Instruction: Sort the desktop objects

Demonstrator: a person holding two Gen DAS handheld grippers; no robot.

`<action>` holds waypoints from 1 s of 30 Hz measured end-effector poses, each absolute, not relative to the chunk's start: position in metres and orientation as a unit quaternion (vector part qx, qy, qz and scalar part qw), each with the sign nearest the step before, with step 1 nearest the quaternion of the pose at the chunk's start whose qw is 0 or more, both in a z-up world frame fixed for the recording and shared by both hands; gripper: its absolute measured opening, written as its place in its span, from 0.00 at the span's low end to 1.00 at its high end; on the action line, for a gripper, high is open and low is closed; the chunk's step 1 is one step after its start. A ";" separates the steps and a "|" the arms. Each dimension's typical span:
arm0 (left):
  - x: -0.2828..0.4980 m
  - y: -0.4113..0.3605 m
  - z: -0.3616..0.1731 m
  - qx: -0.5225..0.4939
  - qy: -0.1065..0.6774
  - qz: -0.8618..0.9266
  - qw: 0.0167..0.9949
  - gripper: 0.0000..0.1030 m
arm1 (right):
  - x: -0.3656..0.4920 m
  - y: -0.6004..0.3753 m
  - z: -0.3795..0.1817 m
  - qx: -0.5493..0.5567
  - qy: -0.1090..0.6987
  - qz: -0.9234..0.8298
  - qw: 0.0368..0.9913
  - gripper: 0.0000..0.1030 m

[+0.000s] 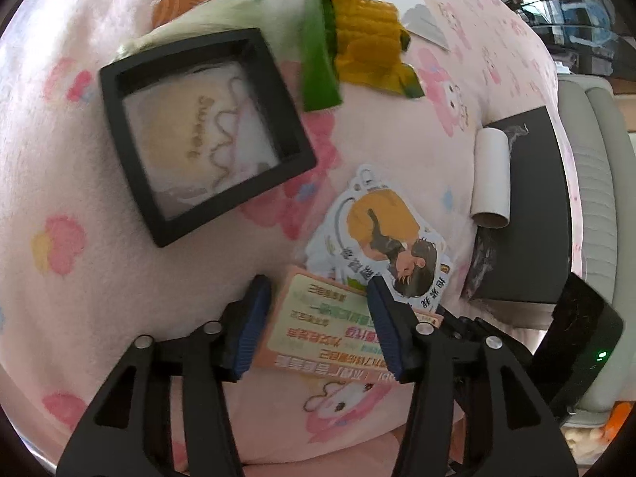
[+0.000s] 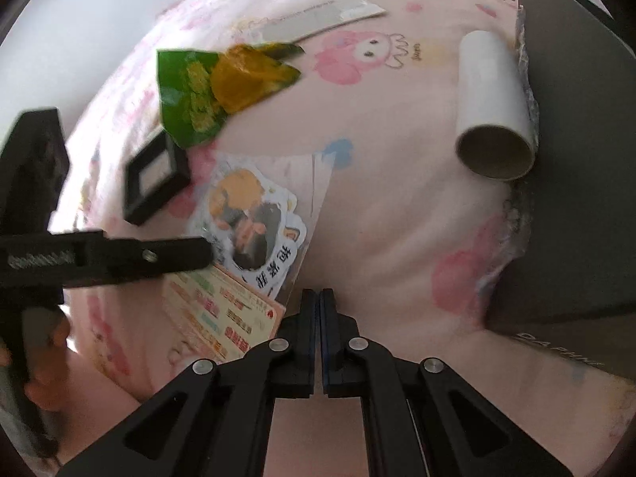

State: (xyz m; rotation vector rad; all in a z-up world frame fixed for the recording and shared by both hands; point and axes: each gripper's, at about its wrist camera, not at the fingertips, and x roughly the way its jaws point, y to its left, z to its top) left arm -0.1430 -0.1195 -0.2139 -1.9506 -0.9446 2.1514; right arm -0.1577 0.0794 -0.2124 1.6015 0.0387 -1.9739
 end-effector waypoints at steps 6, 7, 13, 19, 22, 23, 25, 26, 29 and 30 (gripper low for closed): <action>-0.145 -0.124 -0.207 -0.621 -0.327 0.710 0.052 0.46 | -0.149 0.082 -0.186 0.584 0.011 -0.751 0.308 0.02; -0.146 -0.125 -0.208 -0.621 -0.328 0.710 0.051 0.46 | -0.149 0.082 -0.183 0.584 0.009 -0.752 0.307 0.02; -0.149 -0.125 -0.211 -0.624 -0.326 0.709 0.048 0.46 | -0.153 0.097 -0.187 0.595 -0.020 -0.753 0.281 0.03; -0.147 -0.129 -0.213 -0.621 -0.332 0.708 0.050 0.46 | -0.160 0.100 -0.191 0.601 -0.073 -0.742 0.288 0.05; -0.147 -0.129 -0.213 -0.620 -0.333 0.708 0.050 0.46 | -0.158 0.093 -0.198 0.612 -0.091 -0.721 0.312 0.24; -0.147 -0.129 -0.213 -0.620 -0.334 0.708 0.050 0.46 | -0.157 0.091 -0.201 0.614 -0.088 -0.718 0.315 0.28; -0.147 -0.127 -0.213 -0.621 -0.331 0.709 0.052 0.46 | -0.154 0.086 -0.208 0.619 -0.084 -0.712 0.321 0.31; -0.148 -0.127 -0.213 -0.621 -0.329 0.709 0.053 0.46 | -0.153 0.083 -0.210 0.619 -0.077 -0.712 0.321 0.31; -0.147 -0.125 -0.212 -0.622 -0.325 0.710 0.060 0.46 | -0.150 0.078 -0.212 0.614 -0.062 -0.714 0.329 0.28; -0.146 -0.124 -0.212 -0.623 -0.323 0.710 0.063 0.47 | -0.148 0.077 -0.210 0.608 -0.048 -0.721 0.329 0.18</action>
